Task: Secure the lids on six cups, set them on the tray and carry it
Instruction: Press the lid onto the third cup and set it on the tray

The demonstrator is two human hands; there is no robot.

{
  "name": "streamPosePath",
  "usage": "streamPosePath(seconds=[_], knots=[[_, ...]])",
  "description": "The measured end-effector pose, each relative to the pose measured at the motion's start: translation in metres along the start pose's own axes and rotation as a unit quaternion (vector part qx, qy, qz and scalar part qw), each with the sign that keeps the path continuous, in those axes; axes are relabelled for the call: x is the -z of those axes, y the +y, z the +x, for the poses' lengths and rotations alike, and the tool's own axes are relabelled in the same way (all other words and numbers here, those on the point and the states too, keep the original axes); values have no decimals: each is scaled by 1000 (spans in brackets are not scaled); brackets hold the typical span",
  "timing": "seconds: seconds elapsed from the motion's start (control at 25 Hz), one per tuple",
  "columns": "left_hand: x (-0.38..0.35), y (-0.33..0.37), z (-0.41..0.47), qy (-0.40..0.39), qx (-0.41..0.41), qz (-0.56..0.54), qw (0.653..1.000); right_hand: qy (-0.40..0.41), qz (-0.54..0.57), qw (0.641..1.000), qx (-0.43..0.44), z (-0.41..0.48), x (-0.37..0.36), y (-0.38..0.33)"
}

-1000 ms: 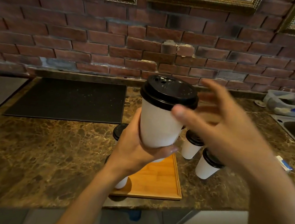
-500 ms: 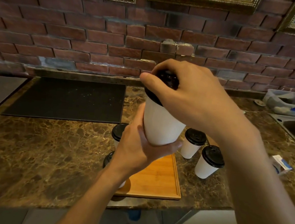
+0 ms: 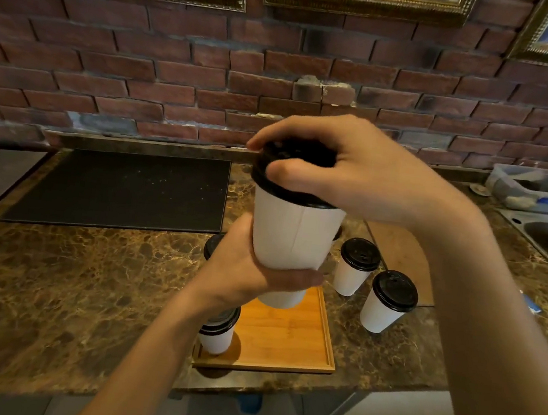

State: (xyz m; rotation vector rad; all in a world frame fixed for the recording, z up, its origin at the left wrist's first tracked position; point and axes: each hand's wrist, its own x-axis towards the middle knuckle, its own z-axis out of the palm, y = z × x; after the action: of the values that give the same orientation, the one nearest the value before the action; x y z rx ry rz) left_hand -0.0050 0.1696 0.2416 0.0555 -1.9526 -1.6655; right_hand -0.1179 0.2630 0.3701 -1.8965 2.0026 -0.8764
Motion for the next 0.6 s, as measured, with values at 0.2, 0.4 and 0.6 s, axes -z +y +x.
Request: streamPosePath(seconds=[0.2, 0.4, 0.6], knots=[[-16, -1, 6, 126, -21, 35, 991, 174, -131, 972, -93, 11, -26, -8], [6, 3, 12, -7, 5, 1, 1000, 29, 37, 997, 69, 3, 7, -3], [-8, 2, 15, 68, -18, 38, 997, 117, -134, 978, -109, 14, -19, -5]])
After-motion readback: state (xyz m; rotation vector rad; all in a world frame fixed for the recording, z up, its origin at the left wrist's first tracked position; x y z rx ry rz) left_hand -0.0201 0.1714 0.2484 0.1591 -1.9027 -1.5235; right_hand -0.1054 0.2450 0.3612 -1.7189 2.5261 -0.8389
